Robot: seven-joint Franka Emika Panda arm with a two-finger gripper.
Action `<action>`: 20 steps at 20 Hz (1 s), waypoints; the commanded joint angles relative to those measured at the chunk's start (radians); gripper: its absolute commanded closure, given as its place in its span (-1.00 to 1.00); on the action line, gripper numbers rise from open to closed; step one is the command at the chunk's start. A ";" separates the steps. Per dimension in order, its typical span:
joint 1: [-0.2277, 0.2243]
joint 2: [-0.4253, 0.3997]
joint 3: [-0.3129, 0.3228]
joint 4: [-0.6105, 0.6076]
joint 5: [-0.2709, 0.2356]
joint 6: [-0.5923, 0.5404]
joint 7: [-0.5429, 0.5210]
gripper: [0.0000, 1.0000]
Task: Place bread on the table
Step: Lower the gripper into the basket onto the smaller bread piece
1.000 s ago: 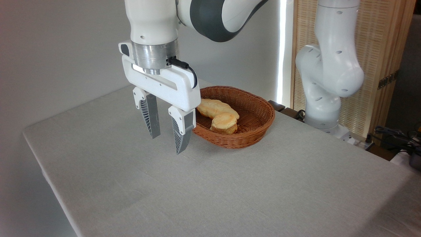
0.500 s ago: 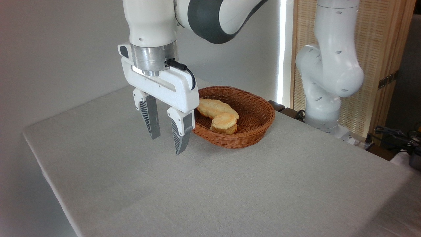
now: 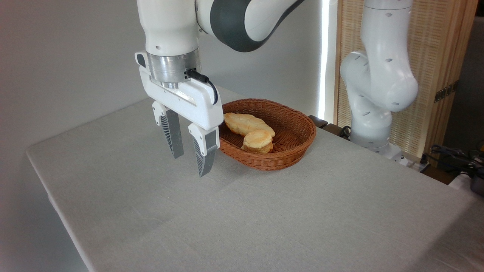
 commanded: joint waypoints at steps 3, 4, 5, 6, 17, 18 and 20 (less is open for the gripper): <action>-0.007 -0.066 -0.011 0.001 0.009 -0.170 0.001 -1.00; -0.015 -0.082 -0.011 -0.006 0.007 -0.205 -0.001 -1.00; -0.024 -0.093 -0.011 -0.014 0.007 -0.241 0.001 -1.00; -0.025 -0.102 -0.013 -0.025 0.006 -0.273 -0.001 -1.00; -0.139 -0.140 -0.013 -0.173 -0.009 -0.451 -0.034 -1.00; -0.154 -0.140 -0.013 -0.187 -0.009 -0.451 -0.036 -1.00; -0.162 -0.137 -0.013 -0.196 -0.012 -0.451 -0.036 -1.00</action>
